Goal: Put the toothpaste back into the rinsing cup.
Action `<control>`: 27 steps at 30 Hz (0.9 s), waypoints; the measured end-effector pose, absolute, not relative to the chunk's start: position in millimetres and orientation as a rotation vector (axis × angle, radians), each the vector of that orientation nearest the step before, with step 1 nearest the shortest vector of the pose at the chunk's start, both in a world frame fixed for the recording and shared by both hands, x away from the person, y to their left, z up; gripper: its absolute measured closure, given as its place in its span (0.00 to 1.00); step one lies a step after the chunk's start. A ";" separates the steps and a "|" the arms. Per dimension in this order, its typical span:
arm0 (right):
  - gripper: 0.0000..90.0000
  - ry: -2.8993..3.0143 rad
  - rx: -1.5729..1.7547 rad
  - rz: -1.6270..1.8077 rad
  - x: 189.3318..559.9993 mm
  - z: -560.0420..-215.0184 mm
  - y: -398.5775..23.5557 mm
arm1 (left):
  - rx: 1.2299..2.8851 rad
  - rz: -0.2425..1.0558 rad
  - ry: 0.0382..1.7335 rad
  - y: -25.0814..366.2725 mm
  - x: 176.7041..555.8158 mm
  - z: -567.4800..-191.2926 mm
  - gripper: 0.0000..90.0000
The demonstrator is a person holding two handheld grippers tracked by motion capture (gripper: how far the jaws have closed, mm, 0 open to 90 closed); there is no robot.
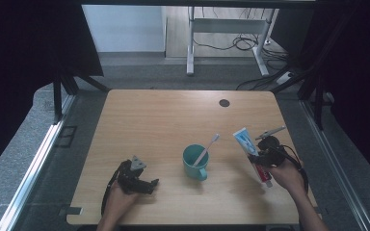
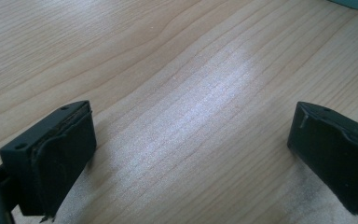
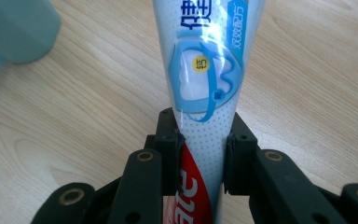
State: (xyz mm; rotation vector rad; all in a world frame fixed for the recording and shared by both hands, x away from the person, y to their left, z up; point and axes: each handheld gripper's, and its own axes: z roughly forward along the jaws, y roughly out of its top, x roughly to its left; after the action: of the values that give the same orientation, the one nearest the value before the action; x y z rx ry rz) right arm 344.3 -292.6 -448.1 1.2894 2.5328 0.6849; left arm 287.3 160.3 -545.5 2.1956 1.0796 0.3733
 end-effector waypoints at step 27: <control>0.79 2.434 1.150 1.015 310.7 -428.6 -289.0 | 2.188 0.378 1.088 159.6 286.9 -545.7 0.01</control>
State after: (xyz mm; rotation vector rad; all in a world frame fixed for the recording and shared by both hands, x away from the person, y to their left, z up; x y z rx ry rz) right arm 310.7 -289.0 -428.6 1.1500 2.4345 1.0150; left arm 286.9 159.6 -545.7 2.1884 1.0883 0.3776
